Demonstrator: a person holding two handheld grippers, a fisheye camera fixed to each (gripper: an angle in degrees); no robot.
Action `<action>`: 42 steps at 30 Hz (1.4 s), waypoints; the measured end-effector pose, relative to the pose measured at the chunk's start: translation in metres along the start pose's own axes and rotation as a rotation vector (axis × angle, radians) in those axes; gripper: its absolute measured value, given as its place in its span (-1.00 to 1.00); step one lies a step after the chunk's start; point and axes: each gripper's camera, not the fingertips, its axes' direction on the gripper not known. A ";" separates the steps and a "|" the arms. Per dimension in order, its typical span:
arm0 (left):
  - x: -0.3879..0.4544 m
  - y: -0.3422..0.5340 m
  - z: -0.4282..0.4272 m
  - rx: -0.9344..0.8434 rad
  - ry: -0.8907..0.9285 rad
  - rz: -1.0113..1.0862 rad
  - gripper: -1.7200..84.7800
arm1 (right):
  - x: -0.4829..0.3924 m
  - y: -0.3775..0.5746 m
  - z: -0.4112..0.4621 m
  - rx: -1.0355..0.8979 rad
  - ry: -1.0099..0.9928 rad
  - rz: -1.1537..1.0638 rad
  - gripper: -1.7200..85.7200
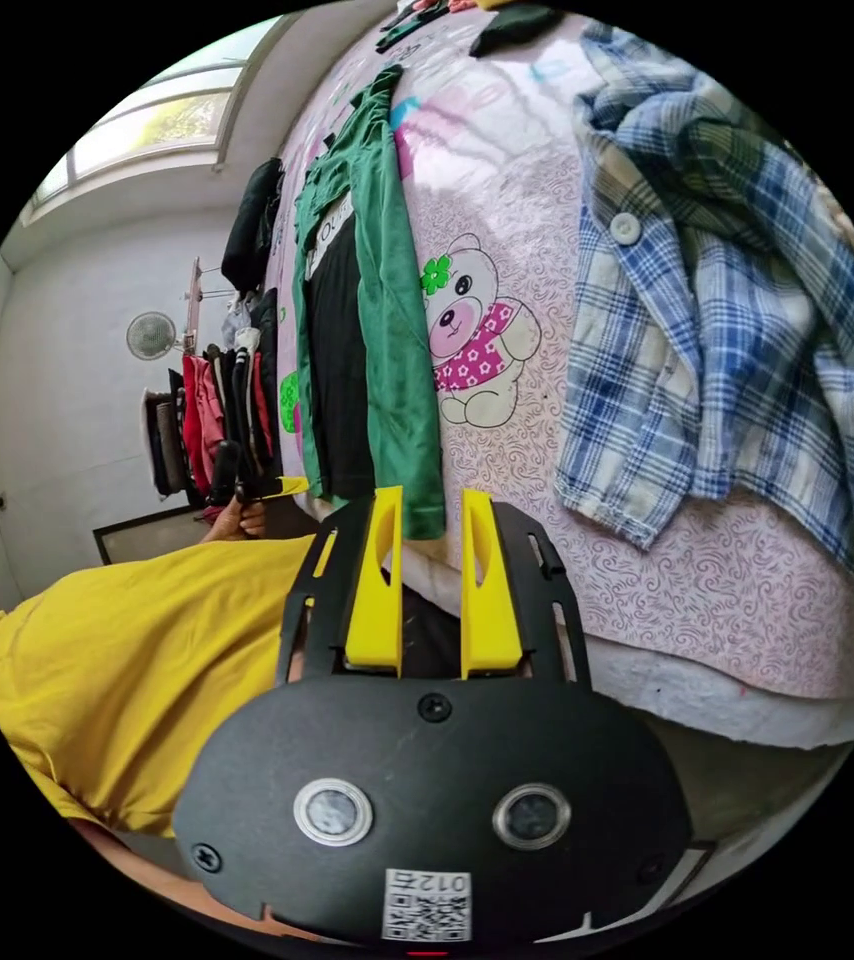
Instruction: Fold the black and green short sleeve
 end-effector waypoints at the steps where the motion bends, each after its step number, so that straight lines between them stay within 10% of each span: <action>1: -0.001 0.002 0.001 -0.016 0.007 0.026 -0.78 | -0.003 -0.003 0.000 -0.015 -0.008 -0.010 -0.77; 42: -0.032 0.077 -0.067 0.040 0.174 -0.011 -0.76 | -0.060 0.005 -0.089 -0.039 -0.055 0.064 -0.81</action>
